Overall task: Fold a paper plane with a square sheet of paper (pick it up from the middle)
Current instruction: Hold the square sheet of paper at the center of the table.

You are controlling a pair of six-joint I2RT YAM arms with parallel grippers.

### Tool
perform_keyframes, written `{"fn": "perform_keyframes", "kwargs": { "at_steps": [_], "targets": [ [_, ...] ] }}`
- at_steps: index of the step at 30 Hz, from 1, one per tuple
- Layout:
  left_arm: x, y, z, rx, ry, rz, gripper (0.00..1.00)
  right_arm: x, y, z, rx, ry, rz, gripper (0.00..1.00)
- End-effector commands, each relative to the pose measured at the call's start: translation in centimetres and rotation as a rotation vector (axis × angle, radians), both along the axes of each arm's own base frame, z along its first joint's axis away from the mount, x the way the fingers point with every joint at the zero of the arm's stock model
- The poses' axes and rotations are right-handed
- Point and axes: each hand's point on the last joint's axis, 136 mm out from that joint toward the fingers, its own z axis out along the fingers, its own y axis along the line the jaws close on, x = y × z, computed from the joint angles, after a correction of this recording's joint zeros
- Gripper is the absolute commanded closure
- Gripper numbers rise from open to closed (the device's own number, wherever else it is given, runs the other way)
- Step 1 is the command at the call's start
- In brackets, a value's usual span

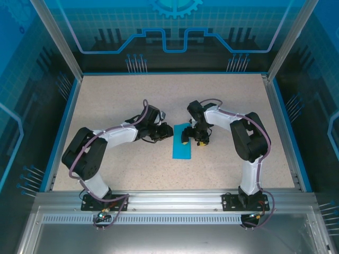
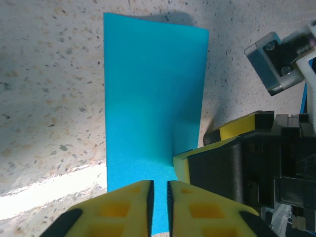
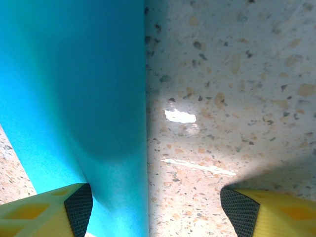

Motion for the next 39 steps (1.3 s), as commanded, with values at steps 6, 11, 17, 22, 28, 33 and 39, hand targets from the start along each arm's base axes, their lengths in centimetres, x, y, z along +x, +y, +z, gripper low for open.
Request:
{"fn": "perform_keyframes", "kwargs": {
  "at_steps": [6,11,17,22,28,33,39],
  "targets": [
    [0.2,-3.4,-1.1,-0.034,0.058,-0.04,0.98,-2.5,-2.1,-5.4,-0.125,0.092,0.021,0.22],
    [0.2,-3.4,-2.8,-0.014,0.105,-0.017,1.0,-2.7,-2.2,-5.7,-0.126,0.099,0.017,0.22],
    [0.2,-3.3,-3.9,0.006,0.122,-0.014,1.0,-2.8,-2.3,-5.9,-0.128,0.101,0.017,0.22],
    [0.2,-3.2,-4.9,0.016,0.136,-0.013,1.0,-2.9,-2.3,-5.9,-0.128,0.102,0.016,0.22],
    [-0.6,-2.1,-7.3,0.086,0.186,0.008,1.0,-2.7,-1.8,-5.6,-0.102,0.092,0.008,0.22],
    [-1.3,-1.2,-8.5,0.131,0.205,0.01,1.0,-0.8,-0.6,-3.3,-0.036,0.006,-0.012,0.22],
    [-1.7,-0.7,-9.1,0.158,0.213,0.002,1.0,2.2,0.4,3.4,0.128,-0.21,-0.074,0.2]
  ]
}}
